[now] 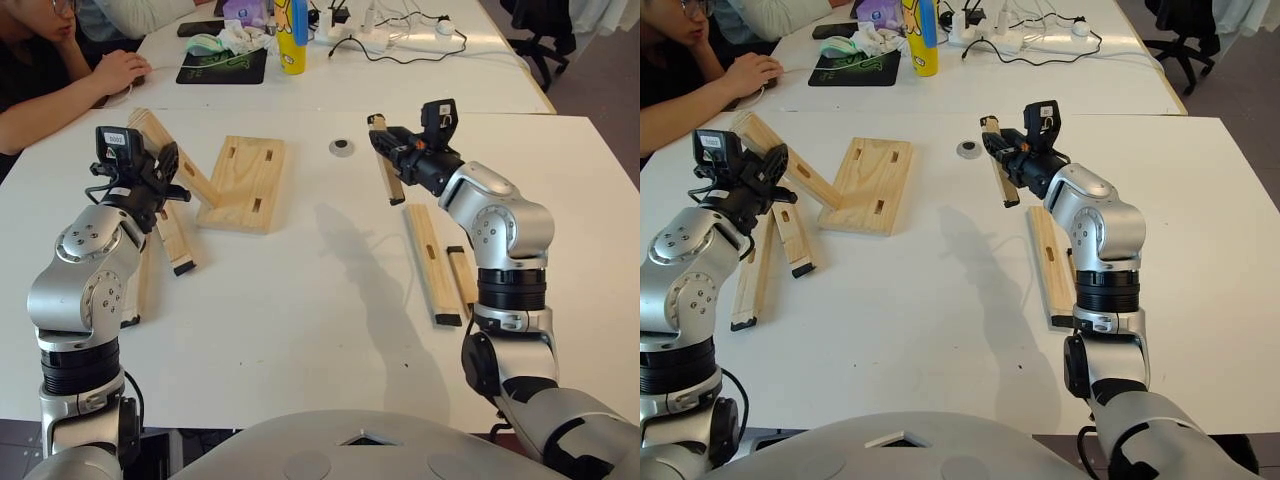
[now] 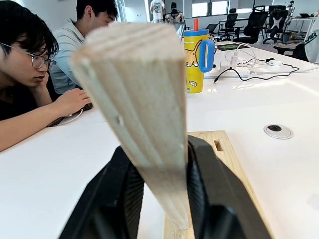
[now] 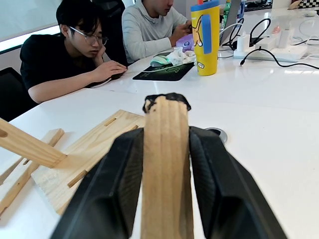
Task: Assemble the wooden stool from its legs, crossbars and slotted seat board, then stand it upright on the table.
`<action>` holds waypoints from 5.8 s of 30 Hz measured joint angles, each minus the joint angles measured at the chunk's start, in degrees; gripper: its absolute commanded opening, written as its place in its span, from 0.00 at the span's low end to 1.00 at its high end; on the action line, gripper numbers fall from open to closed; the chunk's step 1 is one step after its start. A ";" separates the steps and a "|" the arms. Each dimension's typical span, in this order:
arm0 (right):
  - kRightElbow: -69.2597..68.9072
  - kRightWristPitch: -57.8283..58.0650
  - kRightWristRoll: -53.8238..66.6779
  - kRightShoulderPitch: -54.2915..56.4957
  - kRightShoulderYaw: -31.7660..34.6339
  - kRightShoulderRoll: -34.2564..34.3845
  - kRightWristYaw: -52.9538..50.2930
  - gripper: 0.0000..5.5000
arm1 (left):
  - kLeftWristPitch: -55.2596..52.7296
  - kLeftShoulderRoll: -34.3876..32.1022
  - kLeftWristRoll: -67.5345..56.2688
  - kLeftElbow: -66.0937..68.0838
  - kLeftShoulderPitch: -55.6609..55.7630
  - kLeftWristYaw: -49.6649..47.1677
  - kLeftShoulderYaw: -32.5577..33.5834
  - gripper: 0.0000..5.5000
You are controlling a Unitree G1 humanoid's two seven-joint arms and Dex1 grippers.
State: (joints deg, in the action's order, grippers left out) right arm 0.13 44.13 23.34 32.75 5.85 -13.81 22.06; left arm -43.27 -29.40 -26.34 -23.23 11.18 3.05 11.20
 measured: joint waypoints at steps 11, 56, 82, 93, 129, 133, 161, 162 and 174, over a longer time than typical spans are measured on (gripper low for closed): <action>-2.41 0.02 4.31 -0.06 0.18 0.92 2.52 0.24 | -9.56 5.76 -9.12 -9.13 1.39 -0.09 -3.56 0.19; -6.71 3.12 22.08 0.59 6.20 3.43 1.62 0.24 | -17.94 12.88 -11.55 -20.92 7.64 -1.92 -11.01 0.33; -0.93 -3.11 23.36 11.93 13.60 6.96 -9.60 0.24 | -24.06 13.17 -14.97 -18.21 25.11 -3.15 -2.96 0.33; -1.58 -4.05 25.58 21.34 6.65 10.78 -8.80 0.24 | -30.82 21.68 -23.12 -11.83 33.67 -8.10 1.64 0.33; -1.03 14.05 37.48 22.05 11.02 -0.44 -6.01 0.24 | -23.71 7.26 -11.40 -13.10 30.99 -0.88 -10.77 0.08; -0.78 18.04 41.30 22.04 13.18 -2.05 -8.00 0.24 | -18.32 3.33 -6.20 -13.20 30.02 3.35 -14.90 0.08; -2.97 22.92 49.84 20.15 13.15 -11.13 -7.16 0.24 | -8.04 -1.05 2.29 -10.29 29.07 15.76 -17.07 0.08; -3.21 23.27 50.12 19.93 12.99 -11.95 -6.72 0.24 | -7.03 -1.67 2.92 -9.90 29.06 16.42 -17.53 0.08; -3.91 23.82 50.33 19.40 10.38 -17.55 -2.02 0.24 | -0.36 -3.93 7.28 -7.15 29.07 20.33 -19.18 0.08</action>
State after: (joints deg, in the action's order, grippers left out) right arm -3.78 67.96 73.68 52.15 16.22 -31.36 20.04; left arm -43.63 -33.33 -19.06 -30.38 40.25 23.38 -7.98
